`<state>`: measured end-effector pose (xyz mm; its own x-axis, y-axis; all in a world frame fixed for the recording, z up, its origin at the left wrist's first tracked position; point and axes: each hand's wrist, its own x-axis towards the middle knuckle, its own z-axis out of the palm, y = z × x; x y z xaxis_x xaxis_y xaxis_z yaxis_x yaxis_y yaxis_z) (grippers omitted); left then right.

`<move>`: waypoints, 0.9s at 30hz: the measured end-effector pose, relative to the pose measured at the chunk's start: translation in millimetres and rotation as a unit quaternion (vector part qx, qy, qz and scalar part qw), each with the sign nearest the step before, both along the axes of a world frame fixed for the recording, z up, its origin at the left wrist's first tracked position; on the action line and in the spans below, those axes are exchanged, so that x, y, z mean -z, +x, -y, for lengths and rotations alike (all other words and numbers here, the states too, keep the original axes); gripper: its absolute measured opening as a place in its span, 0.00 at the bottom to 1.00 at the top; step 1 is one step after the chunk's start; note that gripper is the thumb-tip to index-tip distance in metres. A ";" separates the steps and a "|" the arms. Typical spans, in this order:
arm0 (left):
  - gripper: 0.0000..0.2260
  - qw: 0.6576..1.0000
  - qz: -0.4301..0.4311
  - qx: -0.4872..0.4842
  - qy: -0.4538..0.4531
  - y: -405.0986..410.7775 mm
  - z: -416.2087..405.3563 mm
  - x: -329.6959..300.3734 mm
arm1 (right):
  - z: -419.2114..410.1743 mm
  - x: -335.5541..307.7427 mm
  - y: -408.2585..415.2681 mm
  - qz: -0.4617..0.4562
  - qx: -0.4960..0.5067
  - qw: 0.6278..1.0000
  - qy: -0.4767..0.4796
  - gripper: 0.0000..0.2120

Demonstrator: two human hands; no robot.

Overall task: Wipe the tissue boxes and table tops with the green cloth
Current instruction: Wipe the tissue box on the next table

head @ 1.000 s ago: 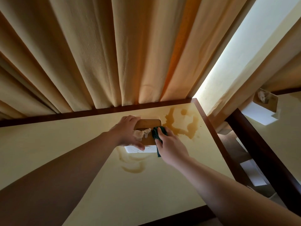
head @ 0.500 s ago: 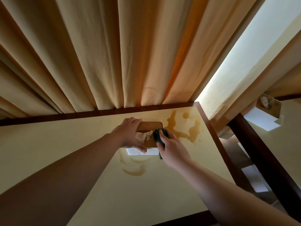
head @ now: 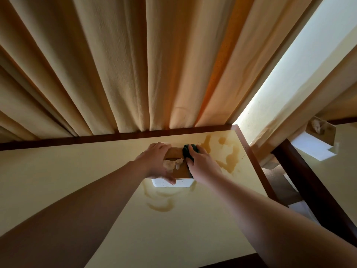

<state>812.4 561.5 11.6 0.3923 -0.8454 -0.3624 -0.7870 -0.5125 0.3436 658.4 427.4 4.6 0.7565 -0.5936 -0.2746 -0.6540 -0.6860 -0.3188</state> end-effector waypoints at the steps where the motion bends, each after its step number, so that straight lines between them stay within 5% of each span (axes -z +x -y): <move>1: 0.64 1.000 0.003 0.000 0.002 -0.4 0.2 -0.7 | 0.4 0.5 1.6 -0.001 -0.002 1.000 0.001 0.28; 13: 0.65 1.000 0.016 -0.002 0.014 -3.0 0.3 -1.4 | -34.2 8.2 -67.4 0.017 -0.031 0.999 0.005 0.27; 27: 0.64 0.999 0.025 -0.001 0.031 -4.2 2.2 -1.4 | 1.5 2.3 2.2 0.009 0.015 1.000 0.015 0.27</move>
<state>808.2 559.2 13.0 0.4137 -0.8206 -0.3942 -0.8013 -0.5338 0.2703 660.7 425.9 2.3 0.7433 -0.6082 -0.2785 -0.6682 -0.6562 -0.3506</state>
